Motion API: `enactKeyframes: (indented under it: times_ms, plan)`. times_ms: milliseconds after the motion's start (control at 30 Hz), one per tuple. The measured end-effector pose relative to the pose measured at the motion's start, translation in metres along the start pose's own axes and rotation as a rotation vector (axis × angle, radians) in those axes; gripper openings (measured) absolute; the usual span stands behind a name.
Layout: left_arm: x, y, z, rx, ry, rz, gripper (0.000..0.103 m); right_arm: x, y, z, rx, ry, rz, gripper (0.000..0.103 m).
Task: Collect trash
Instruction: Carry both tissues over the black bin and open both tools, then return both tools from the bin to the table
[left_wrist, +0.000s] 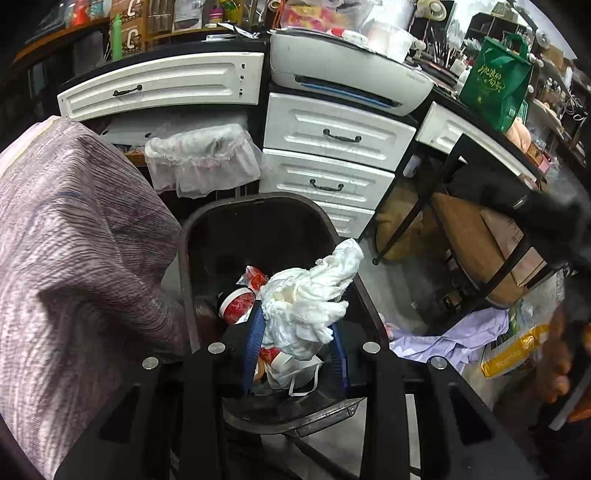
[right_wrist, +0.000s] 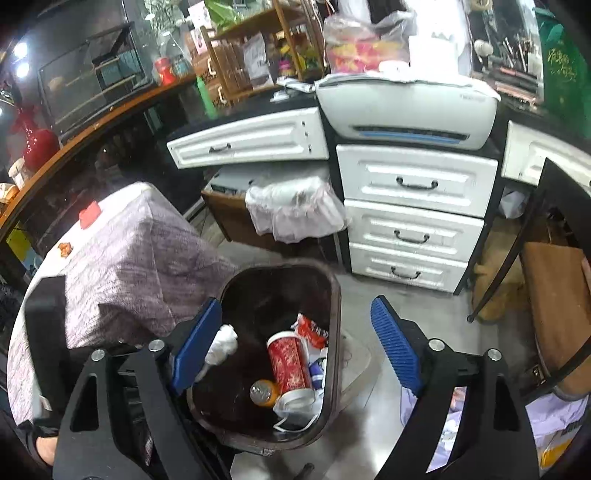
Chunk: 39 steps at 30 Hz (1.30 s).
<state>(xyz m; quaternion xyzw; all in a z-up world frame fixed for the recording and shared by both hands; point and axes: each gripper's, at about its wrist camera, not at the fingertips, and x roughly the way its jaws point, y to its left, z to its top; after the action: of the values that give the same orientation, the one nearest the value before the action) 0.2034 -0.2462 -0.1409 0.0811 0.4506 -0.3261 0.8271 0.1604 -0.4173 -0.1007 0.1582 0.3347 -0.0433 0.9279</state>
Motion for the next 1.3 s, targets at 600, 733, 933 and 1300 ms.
enactKeyframes:
  times_ms: [600, 733, 933, 1300]
  plan:
    - [-0.003, -0.021, -0.002, 0.073, -0.018, -0.069, 0.093, -0.021, 0.01, 0.01, -0.037, -0.056, 0.007, 0.085]
    - [-0.015, -0.021, -0.004, 0.08, -0.035, -0.082, 0.093, -0.024, 0.013, 0.011, -0.041, -0.063, 0.013, 0.086]
    - [-0.042, -0.017, -0.005, 0.078, -0.073, -0.092, 0.094, -0.024, 0.017, 0.011, -0.038, -0.056, 0.036, 0.087]
    - [-0.098, 0.018, -0.004, 0.084, -0.158, 0.02, 0.097, -0.016, 0.052, 0.014, -0.102, -0.031, 0.103, 0.087]
